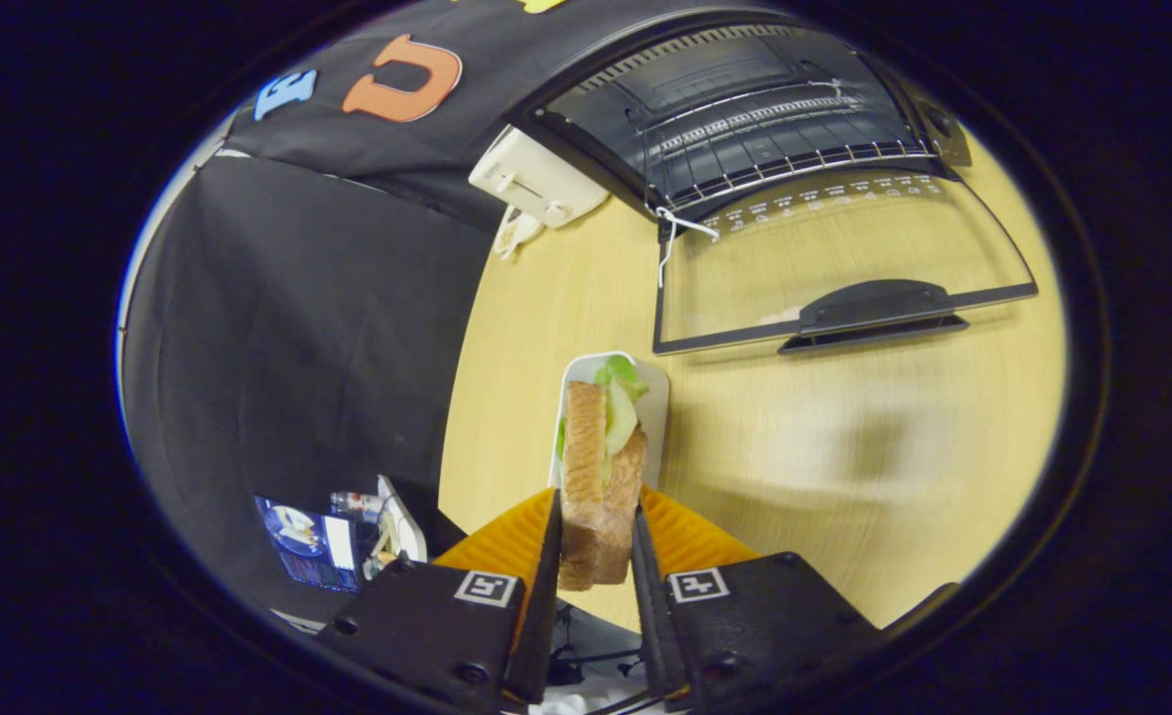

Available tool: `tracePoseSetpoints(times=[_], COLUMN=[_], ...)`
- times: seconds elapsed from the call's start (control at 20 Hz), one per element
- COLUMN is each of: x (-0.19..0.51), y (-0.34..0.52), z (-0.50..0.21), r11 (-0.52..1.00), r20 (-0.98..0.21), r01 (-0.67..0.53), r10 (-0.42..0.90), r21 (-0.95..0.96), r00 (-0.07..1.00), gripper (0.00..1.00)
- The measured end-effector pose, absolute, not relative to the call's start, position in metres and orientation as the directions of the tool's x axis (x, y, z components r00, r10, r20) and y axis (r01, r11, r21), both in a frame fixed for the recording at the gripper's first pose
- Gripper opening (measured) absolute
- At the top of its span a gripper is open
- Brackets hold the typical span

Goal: Open the toaster oven, put the food inside, and close the toaster oven door.

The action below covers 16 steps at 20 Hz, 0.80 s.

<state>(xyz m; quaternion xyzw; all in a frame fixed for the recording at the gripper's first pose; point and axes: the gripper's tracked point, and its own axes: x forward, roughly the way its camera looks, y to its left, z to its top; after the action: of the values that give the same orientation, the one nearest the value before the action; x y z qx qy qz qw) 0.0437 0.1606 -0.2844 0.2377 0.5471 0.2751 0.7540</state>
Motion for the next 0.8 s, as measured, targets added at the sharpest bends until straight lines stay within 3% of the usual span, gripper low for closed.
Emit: tracePoseSetpoints(times=[0.5, 0.8], x=[0.042, 0.077], y=[0.154, 0.136], z=[-0.247, -0.229], r11=[0.657, 0.617], r20=[-0.58, -0.44], r01=[-0.223, -0.264], r10=[0.747, 0.744], r21=[0.72, 0.741], r00=[0.325, 0.503], gripper=[0.37, 0.37])
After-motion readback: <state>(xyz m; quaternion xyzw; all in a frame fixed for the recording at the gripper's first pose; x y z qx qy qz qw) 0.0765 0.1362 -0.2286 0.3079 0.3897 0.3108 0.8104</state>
